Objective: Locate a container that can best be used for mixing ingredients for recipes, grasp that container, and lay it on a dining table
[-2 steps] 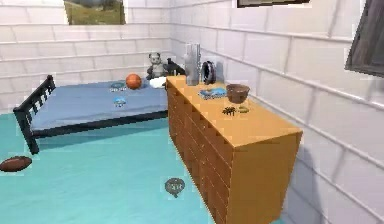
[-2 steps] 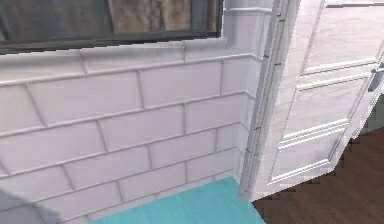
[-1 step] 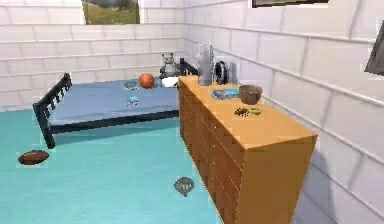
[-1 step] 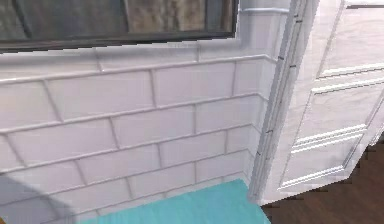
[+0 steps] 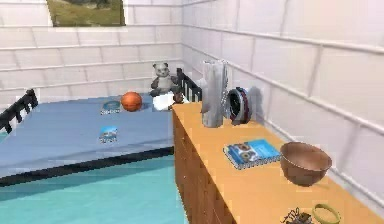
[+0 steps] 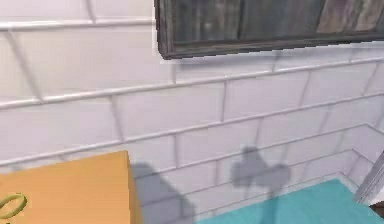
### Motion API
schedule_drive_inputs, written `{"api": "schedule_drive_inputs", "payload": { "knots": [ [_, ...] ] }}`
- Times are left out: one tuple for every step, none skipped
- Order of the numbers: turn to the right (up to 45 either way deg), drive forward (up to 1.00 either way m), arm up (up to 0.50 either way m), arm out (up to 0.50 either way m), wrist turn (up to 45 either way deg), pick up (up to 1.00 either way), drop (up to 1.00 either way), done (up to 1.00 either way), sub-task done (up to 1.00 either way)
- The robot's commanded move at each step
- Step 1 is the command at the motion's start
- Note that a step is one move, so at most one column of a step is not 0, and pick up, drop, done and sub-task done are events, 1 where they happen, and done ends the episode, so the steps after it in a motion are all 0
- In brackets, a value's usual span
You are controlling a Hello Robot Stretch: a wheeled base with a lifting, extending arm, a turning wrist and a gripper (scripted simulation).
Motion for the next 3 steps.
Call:
{"api": "schedule_drive_inputs", "payload": {
  "knots": [
    [-45.0, 0.00, 0.00, 0.00, 0.0, 0.00, 0.00, 0.00, 0.00],
    [-12.0, 0.00, 0.00, 0.00, 0.0, 0.00, 0.00, 0.00, 0.00],
    [0.0, 0.00, 0.50, 0.00, 0.0, 0.00, 0.00, 0.00, 0.00]
  ]
}}
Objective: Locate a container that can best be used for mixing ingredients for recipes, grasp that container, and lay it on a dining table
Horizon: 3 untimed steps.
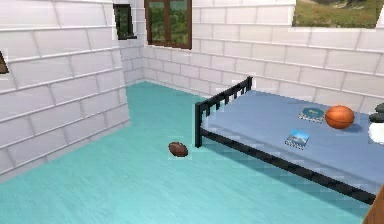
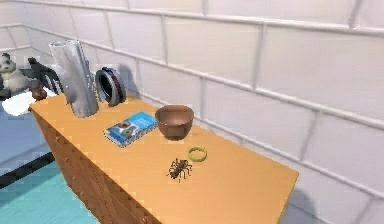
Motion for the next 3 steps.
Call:
{"api": "schedule_drive_inputs", "payload": {
  "knots": [
    [0.0, 0.00, 0.38, 0.00, 0.0, 0.00, 0.00, 0.00, 0.00],
    [0.0, 0.00, 0.00, 0.46, 0.0, 0.00, 0.00, 0.00, 0.00],
    [0.0, 0.00, 0.00, 0.00, 45.0, 0.00, 0.00, 0.00, 0.00]
  ]
}}
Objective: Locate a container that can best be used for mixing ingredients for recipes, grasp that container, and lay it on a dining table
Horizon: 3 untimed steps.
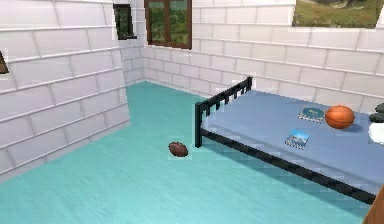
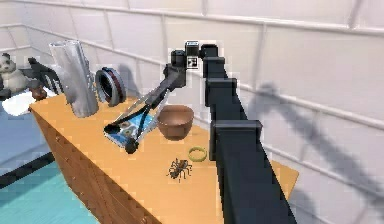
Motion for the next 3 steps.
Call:
{"api": "schedule_drive_inputs", "payload": {
  "knots": [
    [0.0, 0.00, 0.00, 0.00, 45.0, 0.00, 0.00, 0.00, 0.00],
    [0.0, 0.00, 0.00, 0.00, 45.0, 0.00, 0.00, 0.00, 0.00],
    [0.0, 0.00, 0.00, 0.00, 21.0, 0.00, 0.00, 0.00, 0.00]
  ]
}}
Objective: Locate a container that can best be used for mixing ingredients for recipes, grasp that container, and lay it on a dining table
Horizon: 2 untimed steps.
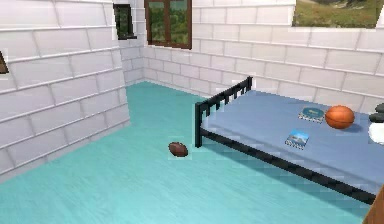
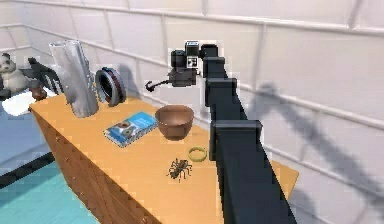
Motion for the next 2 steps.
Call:
{"api": "schedule_drive_inputs", "payload": {
  "knots": [
    [0.0, 0.00, -0.22, 0.00, 0.0, 0.00, 0.00, 0.00, 0.00],
    [0.0, 0.00, 0.00, 0.00, 0.0, 1.00, 0.00, 0.00, 0.00]
  ]
}}
